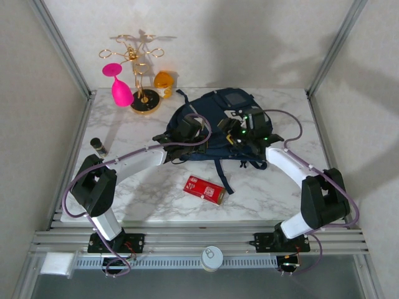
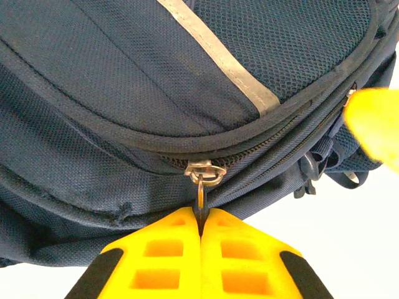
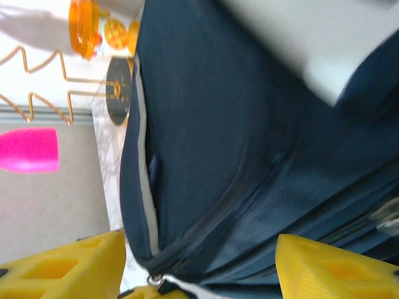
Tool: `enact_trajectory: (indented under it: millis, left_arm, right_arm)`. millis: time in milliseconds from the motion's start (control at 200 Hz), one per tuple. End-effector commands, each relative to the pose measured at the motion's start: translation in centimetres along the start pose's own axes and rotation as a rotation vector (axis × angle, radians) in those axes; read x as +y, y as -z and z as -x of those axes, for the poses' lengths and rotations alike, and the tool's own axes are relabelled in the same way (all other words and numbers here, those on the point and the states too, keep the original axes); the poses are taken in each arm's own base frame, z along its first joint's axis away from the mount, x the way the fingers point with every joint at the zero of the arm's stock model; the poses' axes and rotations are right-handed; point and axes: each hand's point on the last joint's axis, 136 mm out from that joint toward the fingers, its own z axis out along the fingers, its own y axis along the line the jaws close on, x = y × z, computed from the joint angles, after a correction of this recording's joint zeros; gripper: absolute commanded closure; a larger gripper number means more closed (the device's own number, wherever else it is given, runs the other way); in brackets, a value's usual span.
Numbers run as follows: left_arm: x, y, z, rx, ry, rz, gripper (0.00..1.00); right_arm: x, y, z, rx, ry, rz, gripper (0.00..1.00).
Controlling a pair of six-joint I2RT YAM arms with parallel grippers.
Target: Pack books, pencil case, and school supplies into a backpack
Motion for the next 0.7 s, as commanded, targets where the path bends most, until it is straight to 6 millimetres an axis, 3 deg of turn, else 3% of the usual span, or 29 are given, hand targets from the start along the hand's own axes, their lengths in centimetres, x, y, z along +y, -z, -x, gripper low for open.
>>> enact_trajectory:
  millis: [0, 125, 270, 491, 621, 696]
  left_arm:
    - [-0.7, 0.4, 0.5, -0.008, -0.015, -0.040, 1.00]
    - [-0.7, 0.3, 0.4, -0.003, -0.022, -0.040, 1.00]
    - [-0.9, 0.1, 0.3, 0.007, -0.038, -0.044, 1.00]
    - [0.0, 0.0, -1.0, 0.053, -0.052, -0.006, 1.00]
    - [1.3, 0.9, -2.1, 0.071, -0.037, 0.041, 1.00]
    - [2.9, 1.7, -2.9, 0.088, -0.010, 0.092, 1.00]
  right_arm:
    - [0.8, -1.2, 0.1, -0.051, -0.092, -0.007, 0.37]
    - [0.1, -2.6, 1.1, -0.104, -0.164, -0.042, 0.43]
    - [1.7, -4.1, 2.5, -0.145, -0.109, -0.057, 0.54]
    - [5.0, -5.2, 2.1, -0.148, 0.182, -0.013, 0.97]
    - [6.6, -4.4, 1.1, -0.067, 0.398, 0.023, 1.00]
    - [5.9, -3.1, 1.5, -0.030, 0.493, 0.007, 1.00]
